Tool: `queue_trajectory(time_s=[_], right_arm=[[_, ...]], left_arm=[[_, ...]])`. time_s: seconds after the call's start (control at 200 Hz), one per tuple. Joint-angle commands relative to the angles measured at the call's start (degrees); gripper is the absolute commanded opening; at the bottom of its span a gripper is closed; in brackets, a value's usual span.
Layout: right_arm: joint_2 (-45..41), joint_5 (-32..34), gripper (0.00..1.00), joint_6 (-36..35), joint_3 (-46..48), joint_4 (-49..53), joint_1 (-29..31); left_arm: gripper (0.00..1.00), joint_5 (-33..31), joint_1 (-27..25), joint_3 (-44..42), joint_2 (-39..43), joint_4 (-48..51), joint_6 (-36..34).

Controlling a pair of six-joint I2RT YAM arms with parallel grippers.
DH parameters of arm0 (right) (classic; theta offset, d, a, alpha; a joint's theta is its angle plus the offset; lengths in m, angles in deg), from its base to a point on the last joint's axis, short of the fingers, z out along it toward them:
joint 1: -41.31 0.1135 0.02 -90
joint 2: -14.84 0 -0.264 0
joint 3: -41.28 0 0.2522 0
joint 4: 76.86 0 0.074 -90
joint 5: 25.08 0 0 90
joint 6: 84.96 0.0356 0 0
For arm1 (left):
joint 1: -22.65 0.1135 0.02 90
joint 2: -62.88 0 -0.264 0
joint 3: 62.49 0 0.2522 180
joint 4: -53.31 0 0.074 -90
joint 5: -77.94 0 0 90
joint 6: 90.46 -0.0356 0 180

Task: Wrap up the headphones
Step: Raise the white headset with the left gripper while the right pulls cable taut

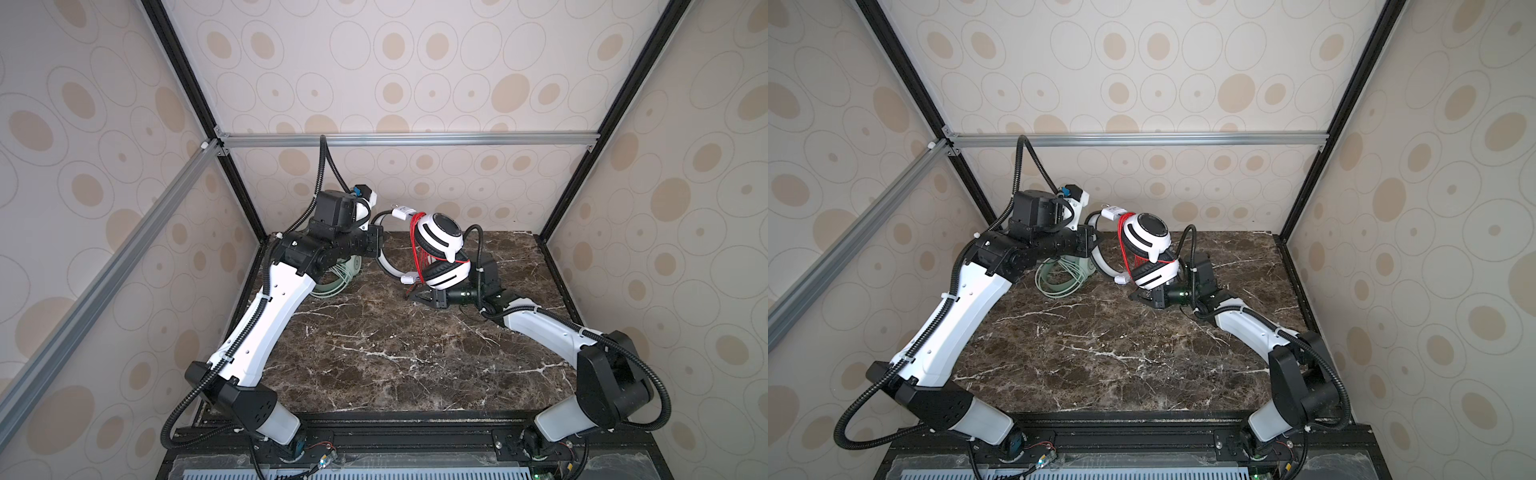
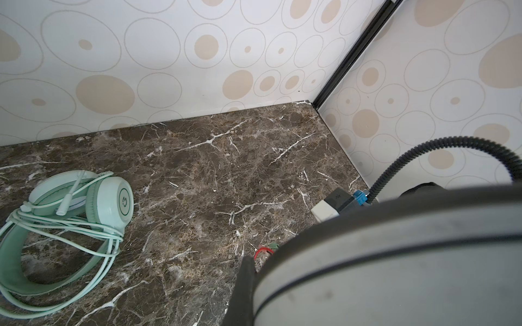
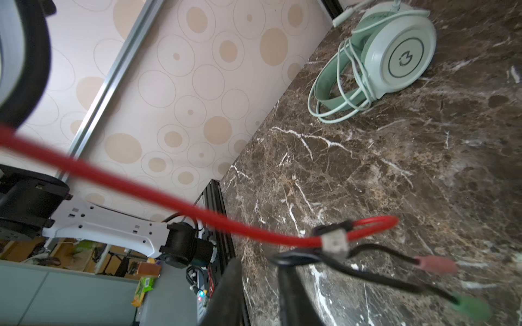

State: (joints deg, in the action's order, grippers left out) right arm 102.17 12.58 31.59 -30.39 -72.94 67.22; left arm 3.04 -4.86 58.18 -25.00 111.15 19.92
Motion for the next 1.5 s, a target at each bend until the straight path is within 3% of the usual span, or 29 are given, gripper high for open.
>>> queue_trajectory(time_s=[0.0, 0.04, 0.09, 0.255, 0.375, 0.59, 0.625, 0.69, 0.83, 0.885, 1.005, 1.15, 1.235, 1.32, 1.491], right_arm=[[-0.34, 0.84, 0.06, -2.08, -0.72, 0.31, 1.34], [-0.93, 2.04, 0.00, -5.08, -0.80, 3.04, 2.39], [-2.30, 5.05, 0.00, -10.74, -0.89, 8.35, 4.26], [-9.44, 23.78, 0.00, -25.46, 5.03, 15.72, 14.47], [-15.40, 33.95, 0.00, -27.21, 13.83, 9.62, 20.56], [-21.55, 49.29, 0.00, -29.70, 24.41, 4.66, 28.55], [-21.72, 50.42, 0.10, -29.30, 25.26, 4.64, 28.52], [-22.35, 52.95, 0.37, -28.08, 26.57, 4.57, 28.61], [-27.19, 59.38, 0.59, -23.61, 29.18, 2.51, 27.95], [-29.28, 57.32, 0.62, -20.46, 29.78, 1.94, 24.79], [-29.97, 46.02, 0.59, -12.34, 27.83, 3.92, 13.34], [-25.41, 33.07, 0.61, -10.72, 21.36, 8.51, 4.60], [-19.91, 21.54, 0.67, -10.91, 17.06, 8.51, 2.62], [-14.20, 15.52, 0.71, -11.50, 13.64, 8.26, 2.69], [-9.11, 14.82, 0.82, -10.26, 14.50, -4.05, 2.67]], left_arm=[[0.00, 0.65, -0.39, 4.21, 1.62, -2.15, 2.60], [0.00, -0.48, -0.40, 4.93, 1.03, -1.61, 2.73], [0.00, -2.06, -0.25, 6.53, -0.23, -0.60, 2.91], [0.00, -4.65, 1.01, 17.50, -6.91, 3.69, 2.93], [0.00, -4.73, 2.22, 26.93, -12.19, 6.36, 2.97], [0.00, -1.70, 4.30, 28.31, -14.07, 4.29, 5.24], [0.00, -1.50, 4.31, 28.41, -14.03, 4.23, 5.28], [0.00, -1.49, 4.39, 28.38, -13.86, 4.09, 5.29], [0.00, -1.22, 4.39, 27.96, -13.25, 4.00, 5.20], [0.00, -1.00, 4.39, 27.67, -13.07, 3.96, 5.28], [0.00, -0.38, 4.39, 27.27, -12.70, 3.65, 5.37], [0.00, 0.06, 4.39, 26.73, -12.32, 3.42, 5.50], [0.00, 0.29, 4.39, 26.18, -11.92, 3.01, 5.63], [0.00, 0.80, 4.29, 25.63, -11.45, 2.52, 5.85], [0.00, 1.65, 4.30, 24.86, -10.62, 2.24, 6.35]])
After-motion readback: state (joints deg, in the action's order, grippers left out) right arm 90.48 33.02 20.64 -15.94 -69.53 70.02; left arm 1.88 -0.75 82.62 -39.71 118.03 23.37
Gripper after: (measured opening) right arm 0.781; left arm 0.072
